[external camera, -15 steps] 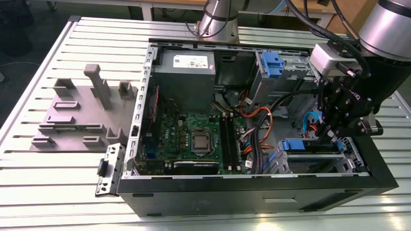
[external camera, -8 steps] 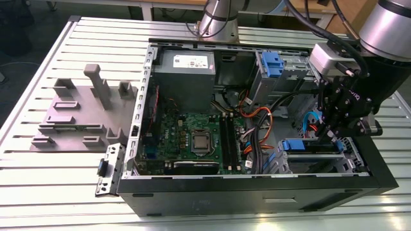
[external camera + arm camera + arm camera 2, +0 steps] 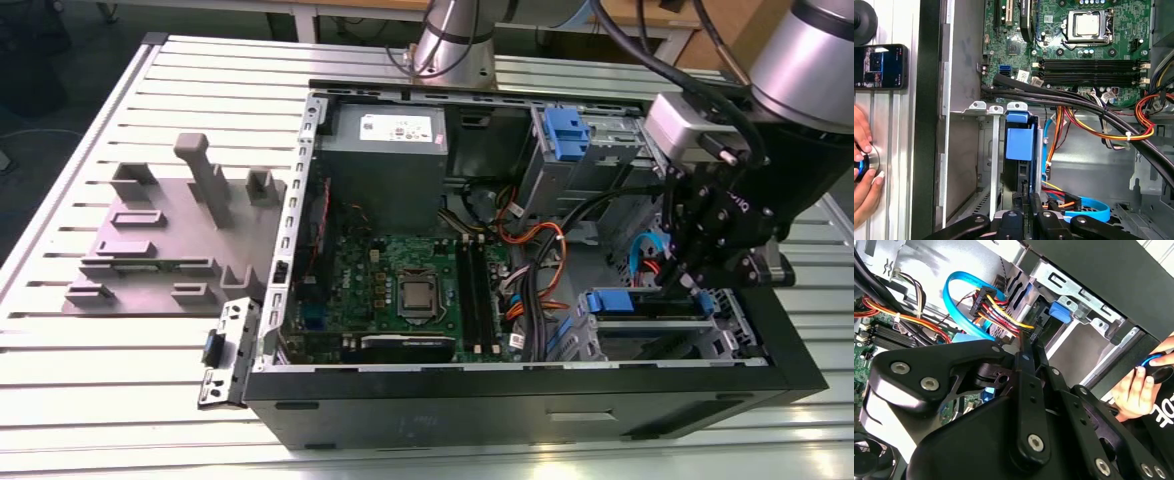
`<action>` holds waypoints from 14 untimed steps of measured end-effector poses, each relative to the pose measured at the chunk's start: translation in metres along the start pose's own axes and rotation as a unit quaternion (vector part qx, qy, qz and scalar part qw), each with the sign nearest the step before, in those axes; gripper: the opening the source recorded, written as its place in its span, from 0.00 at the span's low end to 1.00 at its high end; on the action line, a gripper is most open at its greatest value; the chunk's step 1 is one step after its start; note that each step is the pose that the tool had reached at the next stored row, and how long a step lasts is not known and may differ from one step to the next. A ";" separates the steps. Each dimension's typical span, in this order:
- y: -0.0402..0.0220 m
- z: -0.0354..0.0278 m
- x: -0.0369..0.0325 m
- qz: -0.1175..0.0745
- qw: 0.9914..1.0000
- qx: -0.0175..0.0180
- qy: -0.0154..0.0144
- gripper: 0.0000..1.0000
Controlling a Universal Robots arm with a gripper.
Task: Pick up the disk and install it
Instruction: 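Insert the first disk wire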
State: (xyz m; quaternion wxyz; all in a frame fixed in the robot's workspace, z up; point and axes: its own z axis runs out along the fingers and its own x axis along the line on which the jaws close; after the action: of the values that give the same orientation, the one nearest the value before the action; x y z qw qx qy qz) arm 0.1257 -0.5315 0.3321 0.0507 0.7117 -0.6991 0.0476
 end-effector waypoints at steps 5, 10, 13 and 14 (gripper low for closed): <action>0.0000 0.0002 0.0010 0.000 1.000 0.001 -0.014 0.17; 0.0000 0.0005 0.0033 0.000 1.000 0.001 -0.020 0.17; 0.0000 0.0007 0.0050 0.000 1.000 0.002 -0.021 0.17; 0.0001 0.0008 0.0055 0.000 1.000 0.003 -0.022 0.17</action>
State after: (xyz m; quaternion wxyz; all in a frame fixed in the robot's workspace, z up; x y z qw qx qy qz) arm 0.1257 -0.5371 0.3321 0.0336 0.7126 -0.7000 0.0339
